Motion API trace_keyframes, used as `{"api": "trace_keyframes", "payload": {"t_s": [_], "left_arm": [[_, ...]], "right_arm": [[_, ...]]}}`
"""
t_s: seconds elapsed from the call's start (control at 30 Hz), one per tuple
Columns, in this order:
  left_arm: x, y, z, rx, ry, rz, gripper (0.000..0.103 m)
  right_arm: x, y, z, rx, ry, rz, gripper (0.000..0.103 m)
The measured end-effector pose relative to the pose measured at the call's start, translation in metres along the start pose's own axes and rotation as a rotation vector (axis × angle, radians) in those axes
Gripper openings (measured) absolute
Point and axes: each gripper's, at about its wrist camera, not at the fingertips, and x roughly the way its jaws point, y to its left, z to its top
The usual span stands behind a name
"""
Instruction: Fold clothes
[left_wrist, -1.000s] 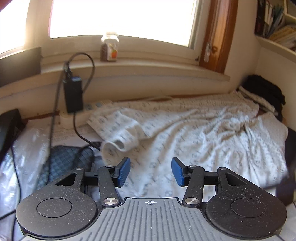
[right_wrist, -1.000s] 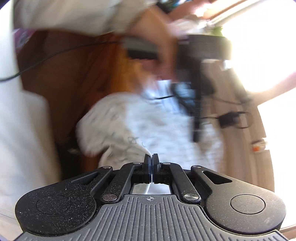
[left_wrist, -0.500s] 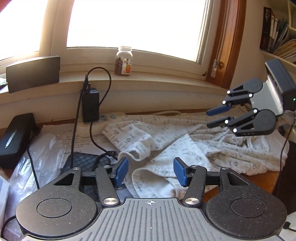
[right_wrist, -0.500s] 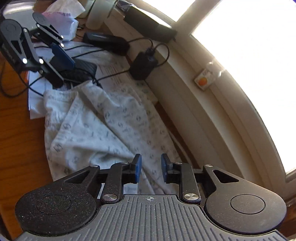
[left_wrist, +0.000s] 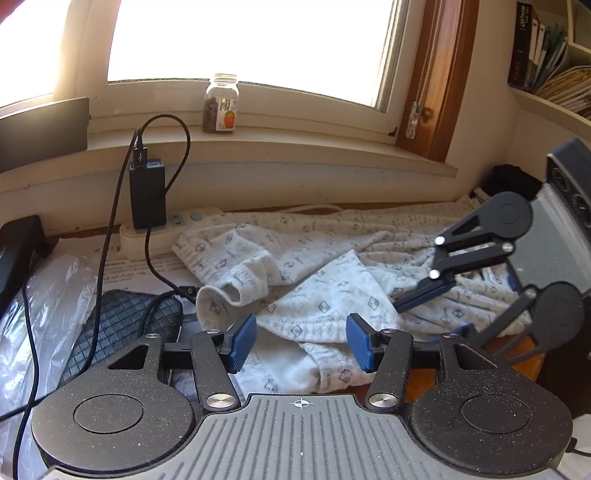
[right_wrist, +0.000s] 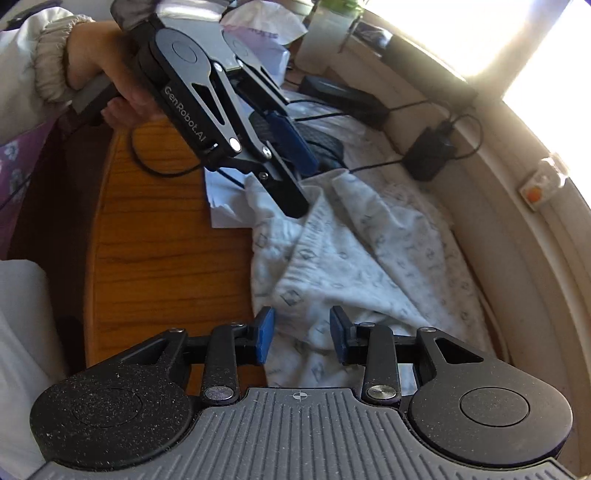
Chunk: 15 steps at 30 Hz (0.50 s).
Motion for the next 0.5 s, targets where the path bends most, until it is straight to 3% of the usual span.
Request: {"api": "trace_keyframes", "payload": {"t_s": [0.03, 0.1, 0.13, 0.2, 0.33, 0.5], "left_arm": [[-0.002, 0.0, -0.002, -0.003, 0.001, 0.0, 0.058], [-0.008, -0.002, -0.007, -0.008, 0.001, -0.006, 0.058], [-0.011, -0.002, -0.01, -0.01, 0.0, -0.014, 0.058], [-0.016, -0.005, -0.014, -0.011, -0.003, -0.047, 0.058], [-0.016, -0.016, -0.015, 0.002, -0.008, -0.089, 0.058], [0.005, -0.022, -0.012, 0.005, 0.007, -0.091, 0.058]], "right_arm": [[0.006, -0.003, 0.003, 0.005, 0.003, 0.003, 0.032], [0.006, -0.011, 0.005, 0.043, -0.006, -0.001, 0.012], [0.004, -0.016, 0.005, 0.066, -0.018, -0.006, 0.009], [-0.013, -0.031, 0.009, 0.129, -0.065, -0.017, 0.008], [-0.048, -0.061, 0.029, 0.207, -0.174, -0.118, 0.008], [-0.074, -0.097, 0.053, 0.267, -0.256, -0.22, 0.007]]}}
